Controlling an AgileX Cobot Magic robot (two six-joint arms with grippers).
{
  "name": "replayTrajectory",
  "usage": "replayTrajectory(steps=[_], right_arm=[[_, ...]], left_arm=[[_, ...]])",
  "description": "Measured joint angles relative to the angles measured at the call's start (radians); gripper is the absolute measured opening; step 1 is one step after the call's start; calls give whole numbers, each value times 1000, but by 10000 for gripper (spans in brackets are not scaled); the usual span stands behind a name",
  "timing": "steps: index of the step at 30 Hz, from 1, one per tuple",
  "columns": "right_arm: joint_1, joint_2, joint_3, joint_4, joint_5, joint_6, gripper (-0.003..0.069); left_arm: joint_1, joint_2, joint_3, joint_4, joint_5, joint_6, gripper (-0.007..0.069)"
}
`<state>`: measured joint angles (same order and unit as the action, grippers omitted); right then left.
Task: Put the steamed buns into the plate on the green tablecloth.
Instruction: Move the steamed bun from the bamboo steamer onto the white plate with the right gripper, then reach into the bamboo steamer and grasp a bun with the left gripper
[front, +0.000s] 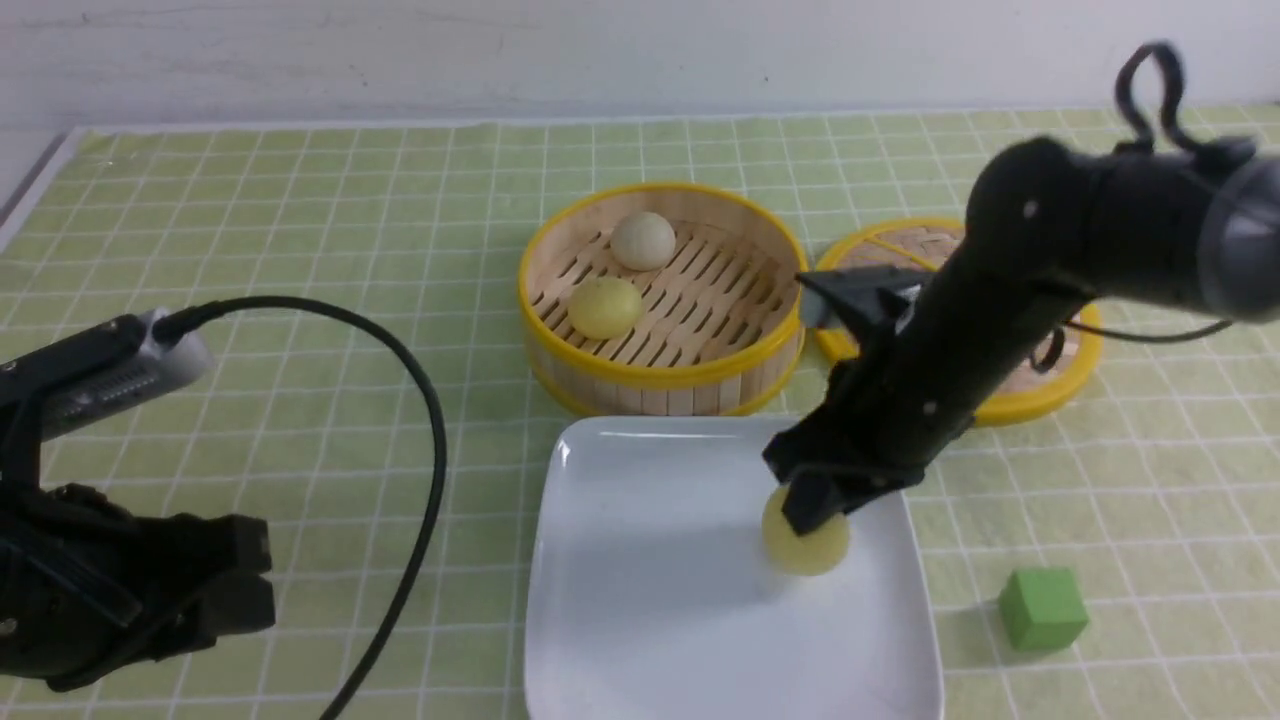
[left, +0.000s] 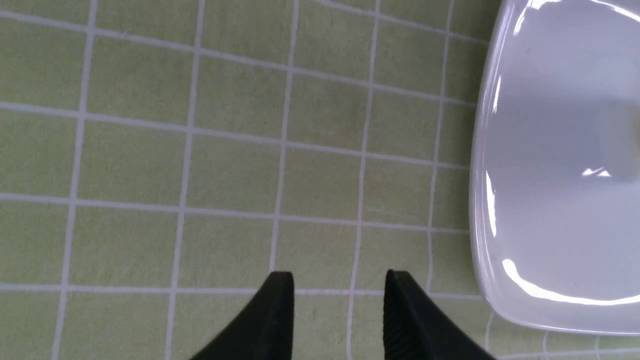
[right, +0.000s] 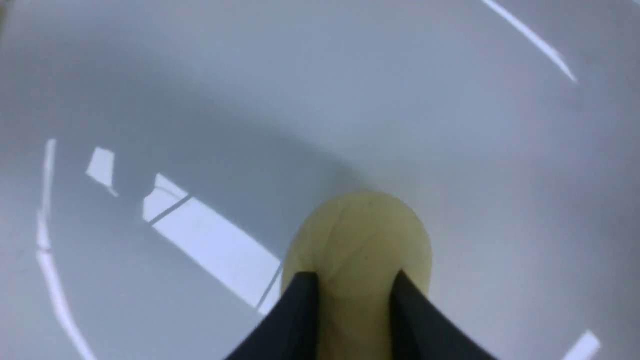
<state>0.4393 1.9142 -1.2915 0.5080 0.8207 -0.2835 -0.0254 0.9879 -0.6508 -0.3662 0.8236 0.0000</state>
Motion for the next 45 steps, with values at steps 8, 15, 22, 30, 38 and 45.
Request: replayTrajectory(steps=[8, 15, 22, 30, 38, 45], right_arm=[[6, 3, -117, -156, 104, 114, 618], [6, -187, -372, -501, 385, 313, 539], [6, -491, -185, -491, 409, 363, 50], [6, -934, 322, -496, 388, 360, -13], [6, -1144, 623, -481, 222, 360, -9], [6, -1150, 673, -476, 197, 360, -5]], left_arm=[[0, 0, 0, 0, -8, 0, 282], [0, 4, -2, -17, -28, 0, 267], [0, 140, -168, -40, 73, 93, 62], [-22, 502, -514, -215, 227, 308, 5], [-236, 849, -998, -196, 290, 239, 124], [-339, 1091, -1353, 118, 321, -63, 314]])
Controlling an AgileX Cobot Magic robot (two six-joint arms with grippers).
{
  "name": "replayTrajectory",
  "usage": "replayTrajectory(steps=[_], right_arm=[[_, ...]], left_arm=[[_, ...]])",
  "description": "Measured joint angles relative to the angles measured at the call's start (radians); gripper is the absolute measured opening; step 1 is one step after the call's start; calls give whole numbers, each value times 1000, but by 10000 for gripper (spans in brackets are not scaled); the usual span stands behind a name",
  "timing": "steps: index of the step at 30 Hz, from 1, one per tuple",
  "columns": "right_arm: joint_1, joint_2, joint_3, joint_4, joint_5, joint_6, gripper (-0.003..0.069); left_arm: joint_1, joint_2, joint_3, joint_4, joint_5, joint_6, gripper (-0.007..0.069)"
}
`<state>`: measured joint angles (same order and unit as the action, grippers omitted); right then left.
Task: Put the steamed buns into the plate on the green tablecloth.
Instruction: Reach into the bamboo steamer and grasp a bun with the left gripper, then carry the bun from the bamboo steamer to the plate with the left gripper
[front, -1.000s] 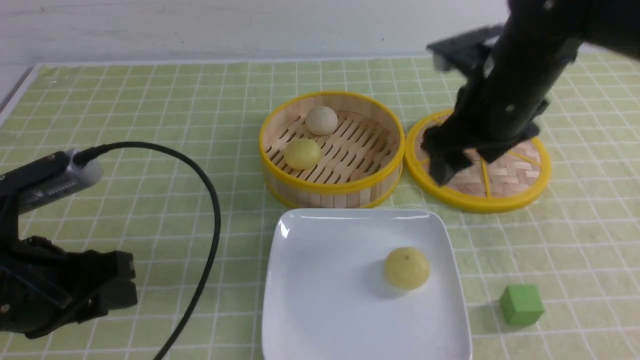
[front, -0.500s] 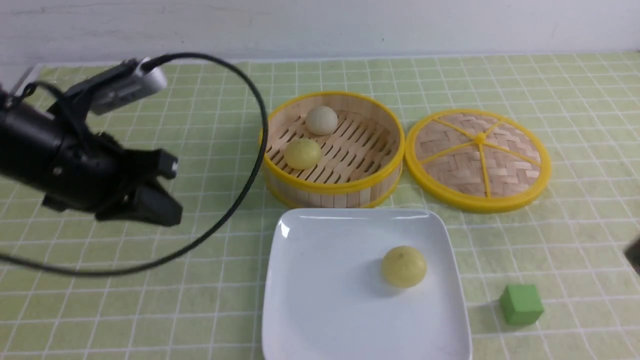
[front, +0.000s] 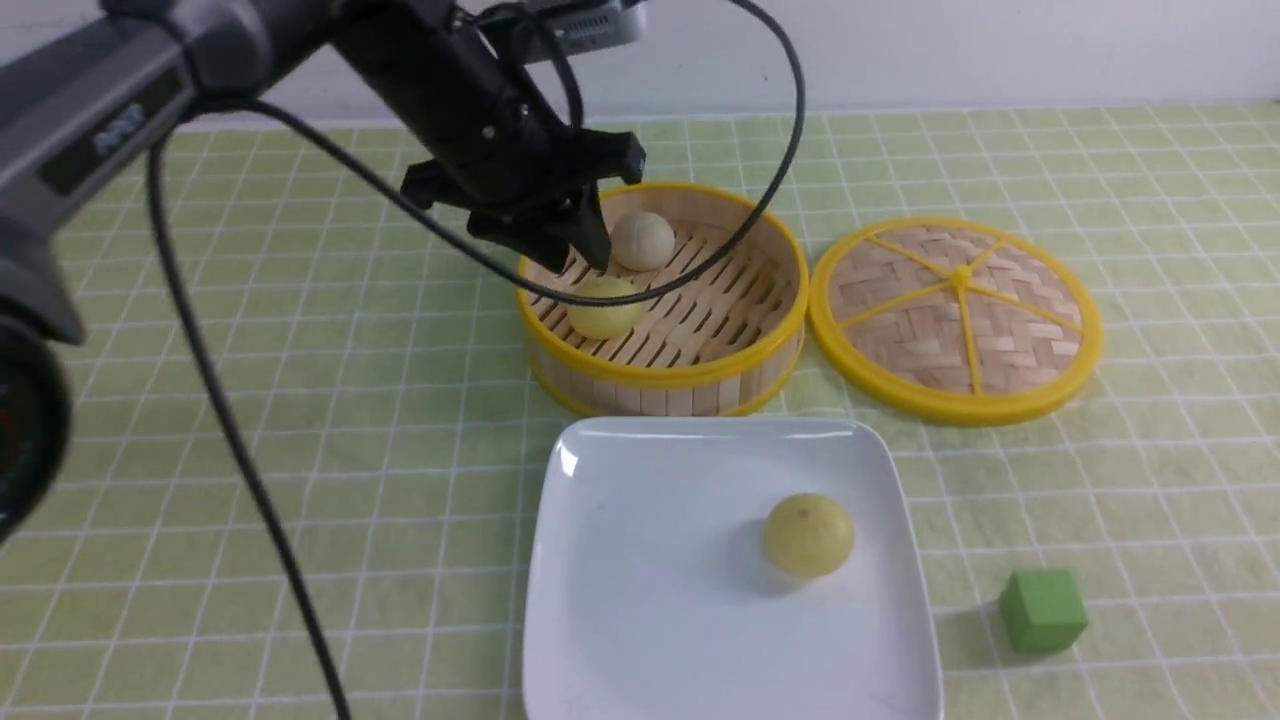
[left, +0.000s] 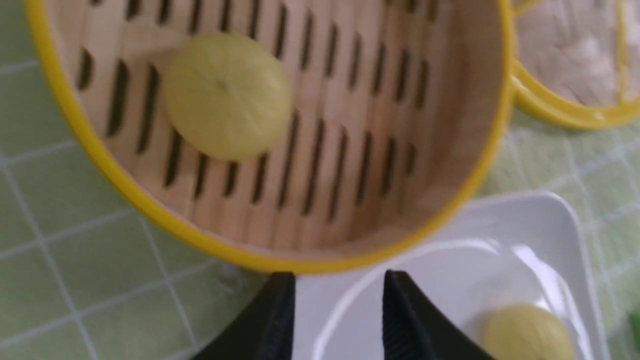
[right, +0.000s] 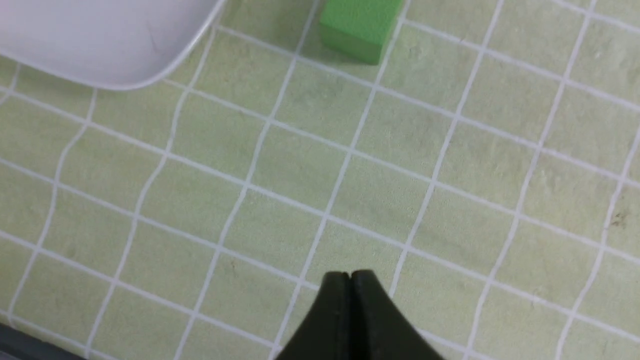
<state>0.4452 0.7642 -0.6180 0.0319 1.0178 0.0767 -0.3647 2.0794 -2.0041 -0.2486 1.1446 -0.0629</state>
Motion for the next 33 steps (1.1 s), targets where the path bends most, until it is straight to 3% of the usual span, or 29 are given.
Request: replayTrajectory(steps=[6, 15, 19, 20, 22, 27, 33], right_arm=[[0, 0, 3, 0, -51, 0, -1], [0, 0, 3, 1, -78, 0, 5], [0, 0, 3, 14, -84, 0, 6], [0, 0, 3, 19, -85, 0, 8], [0, 0, 3, 22, -83, 0, 9], [0, 0, 3, 23, -77, 0, 11], [0, 0, 3, 23, -77, 0, 16]], left_arm=[[-21, 158, -191, 86, 69, -84, 367], [-21, 279, -219, 96, -16, -90, 367], [-21, 306, -221, 96, -12, -93, 240], [-21, 306, -222, 93, -5, -93, 118], [-21, 304, -230, 79, 10, -93, 44], [-21, 249, -273, 23, 86, -92, 21], [-31, 16, -253, -9, 89, -109, 21]])
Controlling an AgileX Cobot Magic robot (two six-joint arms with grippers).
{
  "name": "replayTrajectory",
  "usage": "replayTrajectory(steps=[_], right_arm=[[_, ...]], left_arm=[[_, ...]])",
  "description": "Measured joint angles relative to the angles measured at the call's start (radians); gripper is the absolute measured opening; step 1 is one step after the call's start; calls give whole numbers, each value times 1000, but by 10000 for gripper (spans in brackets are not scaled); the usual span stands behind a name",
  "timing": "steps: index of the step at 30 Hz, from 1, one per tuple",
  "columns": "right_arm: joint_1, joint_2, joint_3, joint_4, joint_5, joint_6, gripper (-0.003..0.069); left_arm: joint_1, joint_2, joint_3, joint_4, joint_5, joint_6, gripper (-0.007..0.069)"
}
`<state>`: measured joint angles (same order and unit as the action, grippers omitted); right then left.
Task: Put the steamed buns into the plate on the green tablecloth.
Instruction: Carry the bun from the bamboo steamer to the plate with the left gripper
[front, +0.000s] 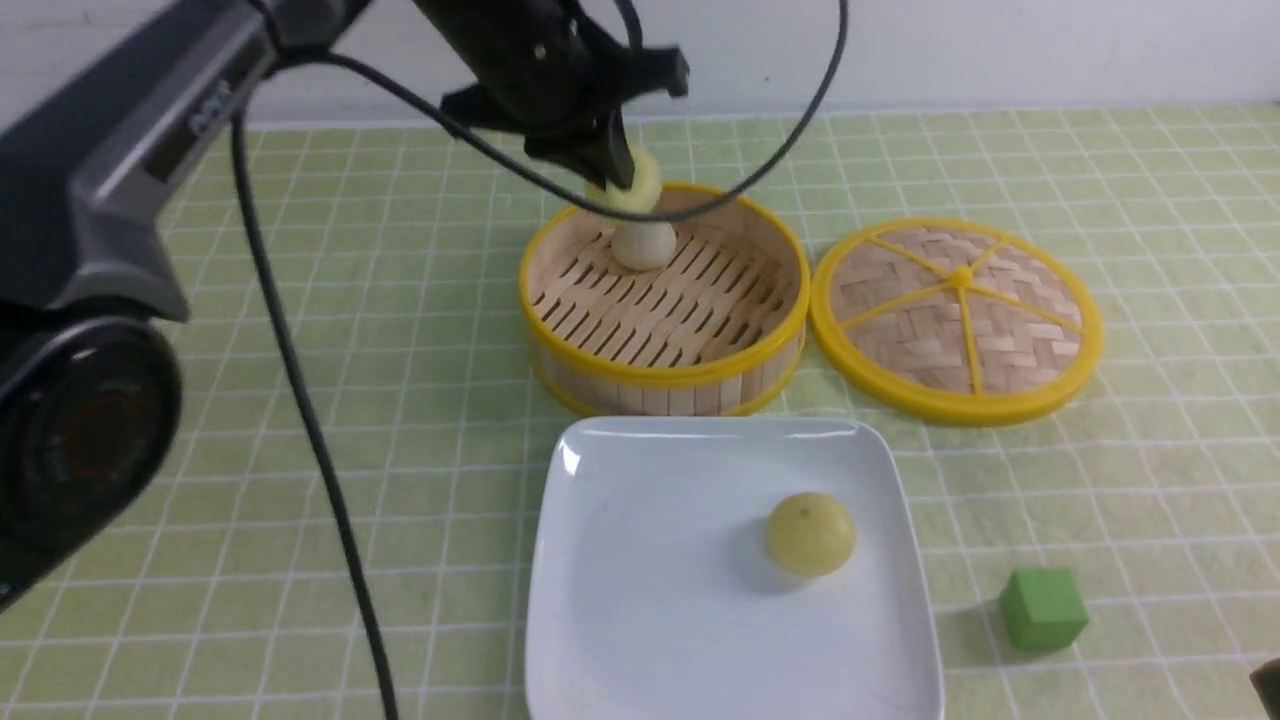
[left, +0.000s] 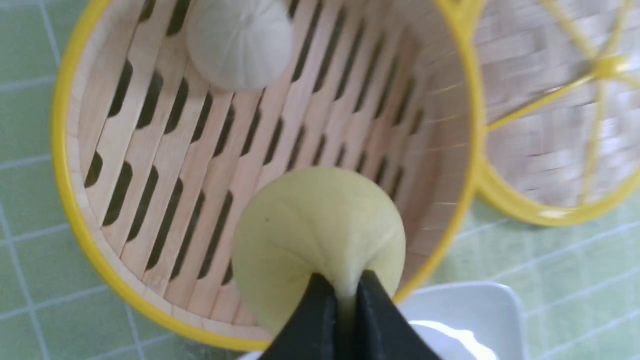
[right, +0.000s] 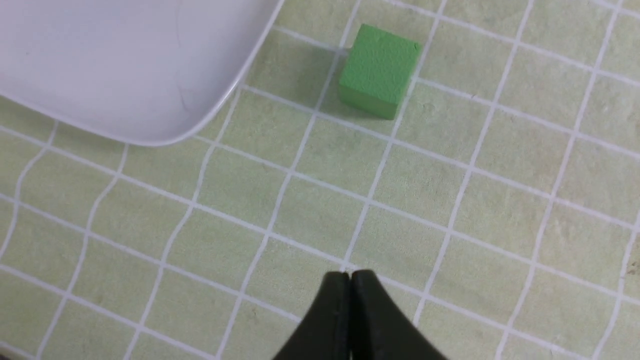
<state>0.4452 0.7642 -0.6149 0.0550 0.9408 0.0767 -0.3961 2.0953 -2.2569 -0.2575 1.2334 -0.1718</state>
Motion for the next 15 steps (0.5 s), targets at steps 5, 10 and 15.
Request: replayTrajectory(steps=[5, 10, 15], right_arm=[[0, 0, 0, 0, 0, 0, 21], [0, 0, 0, 0, 0, 0, 27], [0, 0, 0, 0, 0, 0, 34]], left_arm=[[-94, -167, 304, 38, 3, -7, 23], [-209, -147, 590, 120, -28, -74, 71], [-229, -96, 642, 153, -85, -136, 195]])
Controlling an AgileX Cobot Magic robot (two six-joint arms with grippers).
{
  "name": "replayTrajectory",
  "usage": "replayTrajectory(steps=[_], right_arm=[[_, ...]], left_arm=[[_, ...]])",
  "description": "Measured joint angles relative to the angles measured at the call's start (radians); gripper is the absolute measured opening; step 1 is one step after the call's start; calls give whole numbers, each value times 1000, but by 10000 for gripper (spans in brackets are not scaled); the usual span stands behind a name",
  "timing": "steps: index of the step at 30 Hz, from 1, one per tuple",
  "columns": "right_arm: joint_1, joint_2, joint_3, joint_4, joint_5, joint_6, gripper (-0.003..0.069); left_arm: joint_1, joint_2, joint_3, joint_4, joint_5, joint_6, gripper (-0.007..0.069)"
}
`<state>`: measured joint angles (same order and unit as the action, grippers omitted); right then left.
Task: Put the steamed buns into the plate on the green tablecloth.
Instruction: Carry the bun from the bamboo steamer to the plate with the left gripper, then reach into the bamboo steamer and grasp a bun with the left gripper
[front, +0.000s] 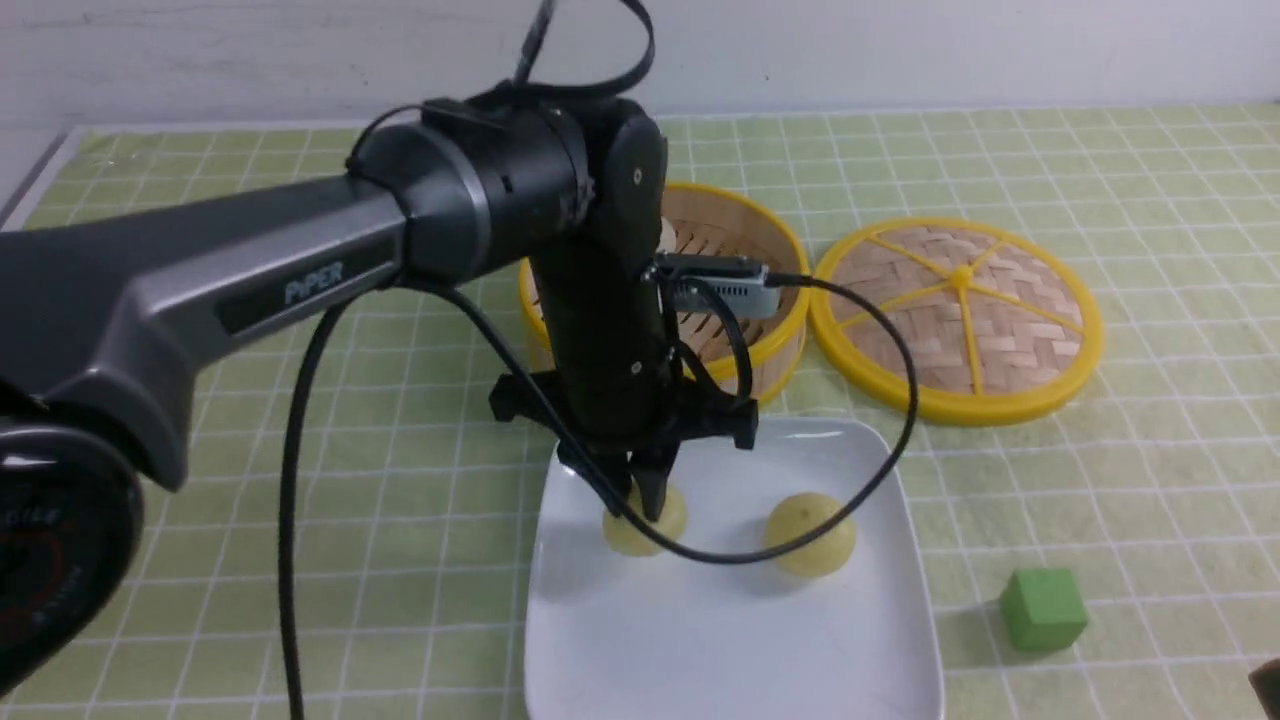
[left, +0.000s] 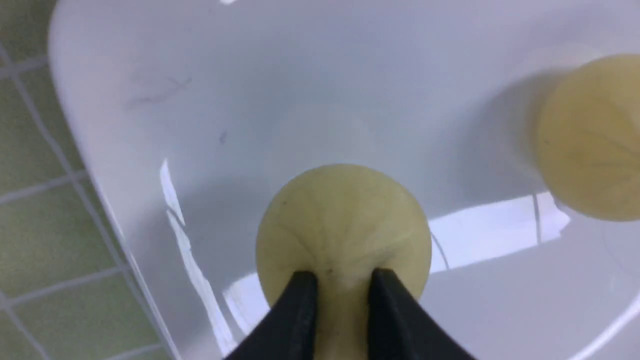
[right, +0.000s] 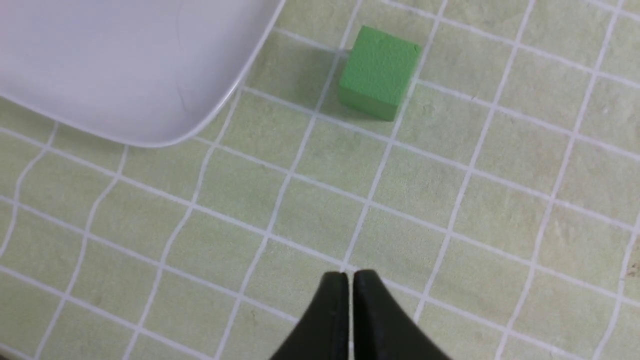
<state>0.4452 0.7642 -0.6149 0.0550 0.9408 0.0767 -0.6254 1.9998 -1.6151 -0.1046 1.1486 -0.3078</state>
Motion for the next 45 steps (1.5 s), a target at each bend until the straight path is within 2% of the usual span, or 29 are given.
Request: replayTrajectory(steps=[2, 3, 4, 6, 9, 10, 11, 15, 16, 17, 19, 22, 24, 28, 33, 37, 40, 45], right_arm=[[0, 0, 0, 0, -1, 0, 38], [0, 0, 0, 0, -1, 0, 40], [0, 0, 0, 0, -1, 0, 41], [0, 0, 0, 0, -1, 0, 45], [0, 0, 0, 0, -1, 0, 48], [0, 0, 0, 0, -1, 0, 50], [0, 0, 0, 0, -1, 0, 52], [0, 0, 0, 0, -3, 0, 52], [0, 0, 0, 0, -5, 0, 52], [0, 0, 0, 0, -9, 0, 53], [0, 0, 0, 0, -10, 0, 55], [0, 0, 0, 0, -15, 0, 59], [0, 0, 0, 0, -20, 0, 61], [0, 0, 0, 0, -23, 0, 68], [0, 0, 0, 0, -37, 0, 77], [0, 0, 0, 0, -44, 0, 81], [0, 0, 0, 0, -46, 0, 84], [0, 0, 0, 0, -47, 0, 92]], left_arm=[[1, 20, 2, 20, -27, -19, 328], [1, 24, 2, 25, -40, -21, 375], [1, 25, 2, 27, -40, -21, 375], [1, 26, -24, 44, -53, -24, 484], [8, 26, -105, 84, -32, -44, 517], [14, 26, -147, 95, -21, -54, 501], [27, 29, -204, 111, 0, -68, 451], [104, 80, -429, 94, 72, -51, 137], [109, 85, -442, 91, 74, -47, 122], [147, 126, -536, 55, 82, -24, 52], [204, 215, -679, -30, 89, 12, 12], [258, 313, -835, -113, 89, 27, 21], [279, 377, -907, -154, 89, 30, 47], [304, 509, -1052, -191, 90, 36, 216], [303, 591, -1071, -205, 59, 50, 472], [303, 635, -1071, -204, 10, 76, 588], [302, 656, -1071, -206, -27, 132, 607], [302, 669, -1078, -201, -36, 196, 535]])
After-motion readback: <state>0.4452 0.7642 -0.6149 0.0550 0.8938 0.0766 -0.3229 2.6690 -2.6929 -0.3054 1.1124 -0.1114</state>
